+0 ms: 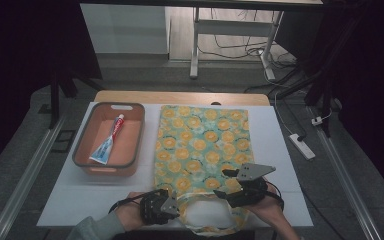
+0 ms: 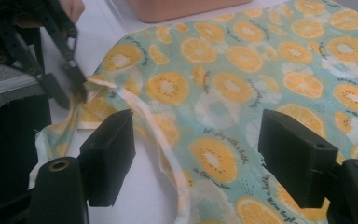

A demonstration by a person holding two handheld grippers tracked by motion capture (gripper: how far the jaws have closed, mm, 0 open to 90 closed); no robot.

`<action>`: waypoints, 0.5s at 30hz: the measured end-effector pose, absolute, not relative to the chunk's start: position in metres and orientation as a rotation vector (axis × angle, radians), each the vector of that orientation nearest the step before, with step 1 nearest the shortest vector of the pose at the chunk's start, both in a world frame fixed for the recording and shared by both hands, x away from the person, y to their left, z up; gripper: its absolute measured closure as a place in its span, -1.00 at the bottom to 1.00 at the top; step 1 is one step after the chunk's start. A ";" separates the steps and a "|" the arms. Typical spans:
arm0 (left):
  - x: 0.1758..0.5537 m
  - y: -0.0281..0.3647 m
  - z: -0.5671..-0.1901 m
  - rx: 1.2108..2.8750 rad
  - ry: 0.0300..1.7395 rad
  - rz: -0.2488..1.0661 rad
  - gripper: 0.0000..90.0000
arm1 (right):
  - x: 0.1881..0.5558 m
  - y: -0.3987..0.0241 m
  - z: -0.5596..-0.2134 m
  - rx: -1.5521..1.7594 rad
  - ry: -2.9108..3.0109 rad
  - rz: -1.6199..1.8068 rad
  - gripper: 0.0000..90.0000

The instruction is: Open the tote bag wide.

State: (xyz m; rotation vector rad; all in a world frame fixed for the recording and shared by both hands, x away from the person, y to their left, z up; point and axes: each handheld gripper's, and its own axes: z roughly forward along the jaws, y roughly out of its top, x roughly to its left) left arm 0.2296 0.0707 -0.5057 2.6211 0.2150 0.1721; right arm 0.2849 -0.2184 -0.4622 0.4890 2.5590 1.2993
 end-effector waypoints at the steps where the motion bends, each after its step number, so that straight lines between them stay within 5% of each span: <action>1: 0.230 0.072 -0.504 2.605 0.220 0.160 0.90 | 0.285 -0.219 -0.462 0.488 2.558 1.299 -0.40; 7: 0.238 0.093 -0.475 2.384 0.308 0.094 0.97 | 0.284 -0.221 -0.458 0.488 2.550 1.334 -0.40; 15: 0.251 0.107 -0.442 2.189 0.432 0.163 0.98 | 0.275 -0.217 -0.444 0.447 2.559 1.376 -0.44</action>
